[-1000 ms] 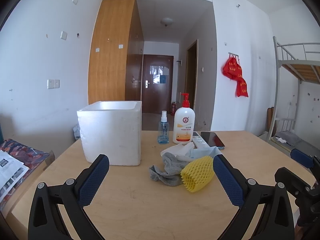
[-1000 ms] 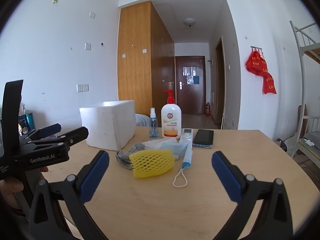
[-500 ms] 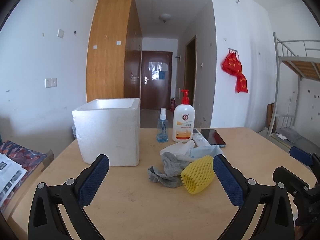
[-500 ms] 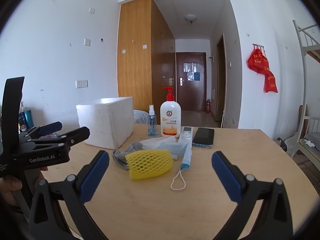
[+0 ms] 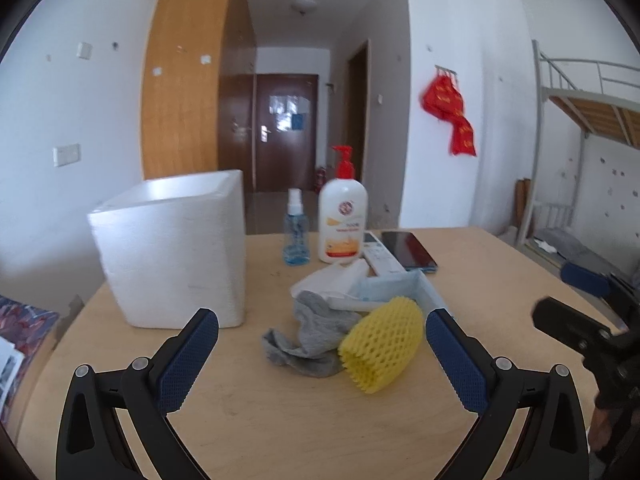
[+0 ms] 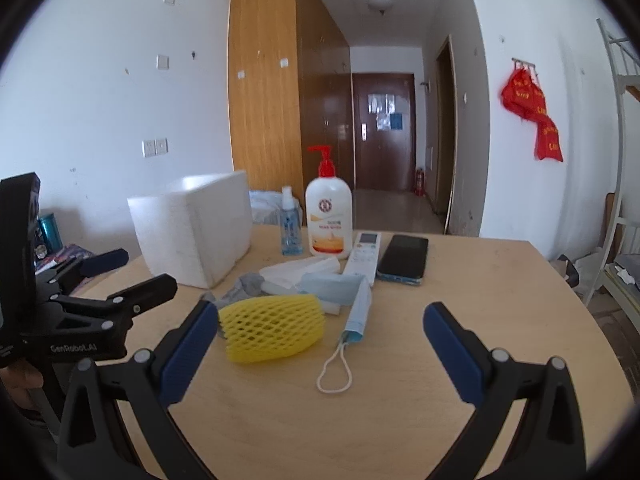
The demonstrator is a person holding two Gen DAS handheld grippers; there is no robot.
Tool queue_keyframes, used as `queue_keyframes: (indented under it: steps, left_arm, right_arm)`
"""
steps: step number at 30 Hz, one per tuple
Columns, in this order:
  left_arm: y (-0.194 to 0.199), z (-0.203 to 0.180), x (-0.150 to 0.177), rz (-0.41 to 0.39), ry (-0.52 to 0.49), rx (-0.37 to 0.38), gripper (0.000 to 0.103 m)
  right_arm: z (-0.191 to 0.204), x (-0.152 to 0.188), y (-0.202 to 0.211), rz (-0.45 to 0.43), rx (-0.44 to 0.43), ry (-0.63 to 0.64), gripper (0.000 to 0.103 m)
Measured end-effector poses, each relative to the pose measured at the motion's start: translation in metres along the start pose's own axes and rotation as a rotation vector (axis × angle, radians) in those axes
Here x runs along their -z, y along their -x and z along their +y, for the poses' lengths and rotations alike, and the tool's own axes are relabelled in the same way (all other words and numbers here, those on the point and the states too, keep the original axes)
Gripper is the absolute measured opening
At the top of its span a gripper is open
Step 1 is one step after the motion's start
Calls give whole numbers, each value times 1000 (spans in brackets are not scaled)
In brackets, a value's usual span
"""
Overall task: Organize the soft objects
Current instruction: 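Grasp the yellow mesh sleeve with the left gripper while the right gripper grasps the blue mask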
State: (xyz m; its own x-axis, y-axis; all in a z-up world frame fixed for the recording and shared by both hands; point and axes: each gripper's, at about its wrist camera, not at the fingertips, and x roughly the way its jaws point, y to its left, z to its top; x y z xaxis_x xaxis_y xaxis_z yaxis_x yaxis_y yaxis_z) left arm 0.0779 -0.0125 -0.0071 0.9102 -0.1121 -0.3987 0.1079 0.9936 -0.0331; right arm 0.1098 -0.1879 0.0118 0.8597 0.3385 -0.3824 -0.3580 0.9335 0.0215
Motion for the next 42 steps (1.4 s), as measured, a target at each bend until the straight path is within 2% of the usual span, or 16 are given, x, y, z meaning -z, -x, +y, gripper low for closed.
queue_keyframes:
  steps: [3,8,14,20,25,27,30,35,40,42]
  left_arm:
    - [-12,-5,0,22,-24,5,103]
    - [-37,-5,1,97,-8,74,103]
    - [-57,-9,0,159,1,168,103]
    - [-70,-16,1,198,10,273,103]
    - [-83,-19,0,243,22,316,103]
    - [-89,-22,2,267,21,328,102]
    - [-97,-25,4,312,21,344,96]
    - [-112,-32,10,376,16,370,77]
    - [-117,-31,12,395,10,332,75]
    - [-120,-30,14,414,10,319,71]
  right_arm:
    - [-3,0,-11,33,6,16,103]
    - [-11,-3,-33,103,3,33,103]
    - [-22,-9,-60,196,-15,35,94]
    - [-27,-1,-96,330,-63,16,80]
    - [-33,1,-106,364,-82,-4,79]
    - [-35,1,-110,378,-81,-6,73]
    - [-39,1,-117,402,-72,-14,67]
    - [-41,3,-128,442,-69,-12,51]
    - [-44,4,-132,455,-91,-30,50]
    - [-45,2,-133,446,-84,-25,50]
